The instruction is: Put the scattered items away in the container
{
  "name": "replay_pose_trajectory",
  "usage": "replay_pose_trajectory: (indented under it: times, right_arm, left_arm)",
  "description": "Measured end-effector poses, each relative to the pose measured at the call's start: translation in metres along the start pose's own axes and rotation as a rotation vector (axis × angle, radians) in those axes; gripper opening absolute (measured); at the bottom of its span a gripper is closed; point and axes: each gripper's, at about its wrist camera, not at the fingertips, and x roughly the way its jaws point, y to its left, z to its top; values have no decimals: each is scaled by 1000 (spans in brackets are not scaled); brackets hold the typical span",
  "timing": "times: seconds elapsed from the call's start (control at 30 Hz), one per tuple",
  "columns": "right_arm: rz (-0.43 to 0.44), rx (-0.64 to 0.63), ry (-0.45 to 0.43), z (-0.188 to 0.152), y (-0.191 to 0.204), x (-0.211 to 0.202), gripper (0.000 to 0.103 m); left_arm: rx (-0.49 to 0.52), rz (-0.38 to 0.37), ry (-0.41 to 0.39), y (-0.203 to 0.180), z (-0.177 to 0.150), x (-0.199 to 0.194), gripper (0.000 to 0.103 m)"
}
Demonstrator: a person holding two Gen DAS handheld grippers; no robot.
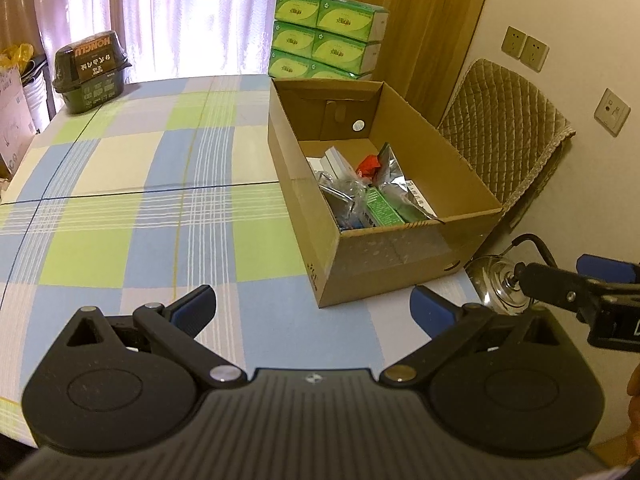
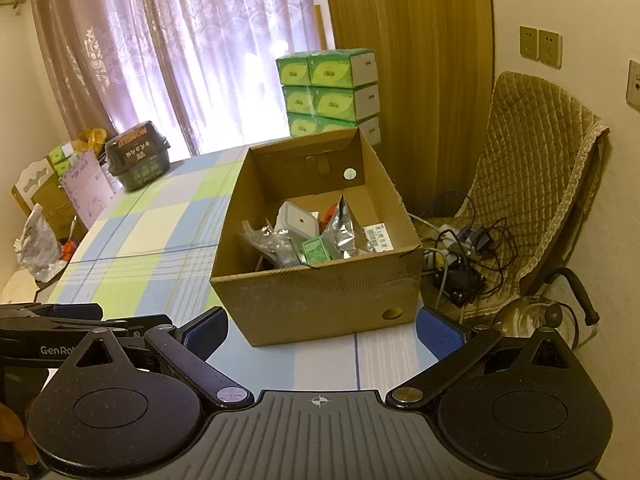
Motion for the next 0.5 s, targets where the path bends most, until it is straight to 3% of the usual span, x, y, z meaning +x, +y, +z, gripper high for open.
replay_pose_trajectory:
  times: [0.5]
  right_arm:
    - [10,20,7,-2,-2,3,103]
  left_arm:
    - [19,4,-2,-5,-3,1,102]
